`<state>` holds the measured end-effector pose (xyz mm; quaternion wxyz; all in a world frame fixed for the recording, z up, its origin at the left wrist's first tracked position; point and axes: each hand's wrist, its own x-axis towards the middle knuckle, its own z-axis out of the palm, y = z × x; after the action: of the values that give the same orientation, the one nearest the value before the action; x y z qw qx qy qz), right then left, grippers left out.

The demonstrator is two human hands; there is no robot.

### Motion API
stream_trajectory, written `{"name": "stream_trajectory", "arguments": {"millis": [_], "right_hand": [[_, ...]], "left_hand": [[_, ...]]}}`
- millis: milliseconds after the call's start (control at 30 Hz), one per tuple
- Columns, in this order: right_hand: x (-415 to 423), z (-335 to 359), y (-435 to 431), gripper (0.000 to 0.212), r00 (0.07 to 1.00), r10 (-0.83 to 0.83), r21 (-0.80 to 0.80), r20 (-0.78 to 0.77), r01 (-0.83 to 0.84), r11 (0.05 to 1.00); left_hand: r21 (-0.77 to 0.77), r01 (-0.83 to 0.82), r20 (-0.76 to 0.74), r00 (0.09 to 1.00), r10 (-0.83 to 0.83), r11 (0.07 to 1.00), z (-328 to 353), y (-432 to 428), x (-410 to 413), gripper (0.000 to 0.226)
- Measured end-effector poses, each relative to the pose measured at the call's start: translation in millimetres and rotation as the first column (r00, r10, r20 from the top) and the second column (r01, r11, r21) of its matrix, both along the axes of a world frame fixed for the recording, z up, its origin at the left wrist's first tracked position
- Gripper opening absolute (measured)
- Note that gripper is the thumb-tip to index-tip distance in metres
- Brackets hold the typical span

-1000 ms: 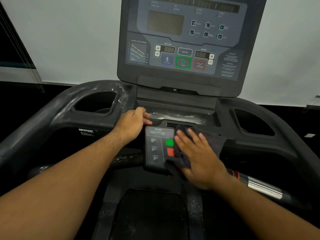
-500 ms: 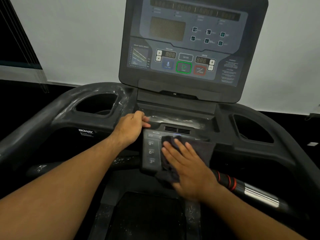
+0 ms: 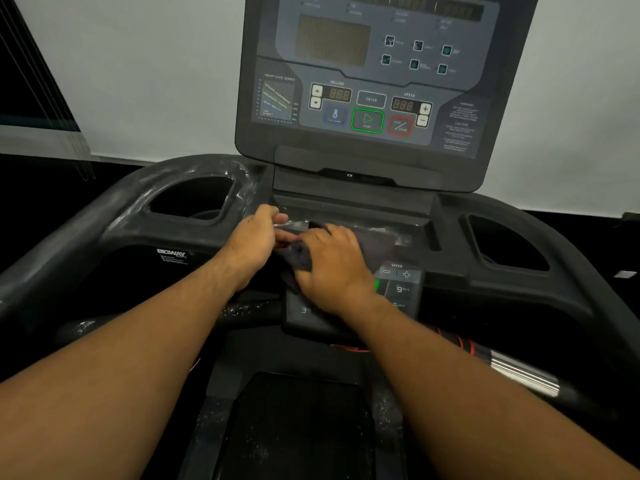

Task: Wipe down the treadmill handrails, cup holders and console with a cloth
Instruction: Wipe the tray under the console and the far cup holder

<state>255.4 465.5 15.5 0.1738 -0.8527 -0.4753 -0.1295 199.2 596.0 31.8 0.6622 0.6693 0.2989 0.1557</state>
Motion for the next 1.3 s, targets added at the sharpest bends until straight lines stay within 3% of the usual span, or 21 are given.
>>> {"name": "stream_trajectory", "arguments": {"millis": [67, 200, 300, 367, 567, 733, 867, 967, 1033, 1167, 1300], "right_hand": [[20.8, 6.1, -23.8, 0.036, 0.998, 0.050, 0.019, -0.037, -0.049, 0.999], [42.8, 4.5, -75.7, 0.049, 0.983, -0.129, 0.084, -0.127, 0.141, 0.986], [35.8, -3.2, -87.7, 0.065, 0.944, -0.304, -0.015, -0.129, 0.304, 0.952], [20.3, -8.2, -77.6, 0.073, 0.938, -0.342, -0.081, -0.050, 0.338, 0.938], [-47.8, -21.2, -21.0, 0.071, 0.995, -0.103, -0.173, -0.014, 0.099, 0.980], [-36.2, -32.4, -67.5, 0.073, 0.983, 0.141, -0.327, 0.121, -0.094, 0.940], [-8.9, -29.6, -103.3, 0.072, 0.996, 0.050, -0.283, 0.067, -0.029, 0.959], [3.5, -25.9, -113.8, 0.077, 0.994, -0.105, -0.189, 0.004, 0.104, 0.977], [8.0, -22.4, -111.5, 0.080, 0.981, -0.193, -0.152, -0.025, 0.188, 0.970], [25.0, -10.3, -88.0, 0.076, 0.948, -0.316, -0.097, -0.044, 0.311, 0.946], [44.7, 8.4, -69.6, 0.055, 0.919, -0.383, -0.107, -0.097, 0.373, 0.922]], "left_hand": [[0.004, 0.013, 0.001, 1.000, -0.013, 1.000, 2.1, -1.5, 1.0, 0.042], [0.043, 0.024, -0.013, 1.000, -0.023, 0.999, 1.5, -2.4, 1.5, 0.038], [0.061, 0.040, -0.021, 0.999, -0.039, 0.997, -0.6, -0.3, -2.1, 0.038], [0.066, 0.060, -0.025, 0.998, -0.059, 0.996, -1.0, -0.4, -5.5, 0.040], [0.103, 0.086, -0.047, 0.996, -0.082, 0.991, 4.4, -4.7, -10.4, 0.048], [0.260, 0.107, -0.059, 0.994, -0.095, 0.960, 4.6, -10.5, -12.1, 0.040], [0.548, 0.144, -0.119, 0.988, -0.094, 0.824, 8.1, -20.8, -10.4, 0.038], [0.780, 0.253, -0.250, 0.964, -0.085, 0.572, 11.5, -29.5, -5.6, 0.041], [0.845, 0.278, -0.280, 0.958, -0.066, 0.456, 10.2, -34.6, -0.9, 0.042], [0.861, 0.307, -0.325, 0.945, -0.027, 0.406, 3.6, -40.0, 2.3, 0.040], [0.856, 0.352, -0.377, 0.926, -0.009, 0.380, 6.1, -43.8, 5.9, 0.039]]}}
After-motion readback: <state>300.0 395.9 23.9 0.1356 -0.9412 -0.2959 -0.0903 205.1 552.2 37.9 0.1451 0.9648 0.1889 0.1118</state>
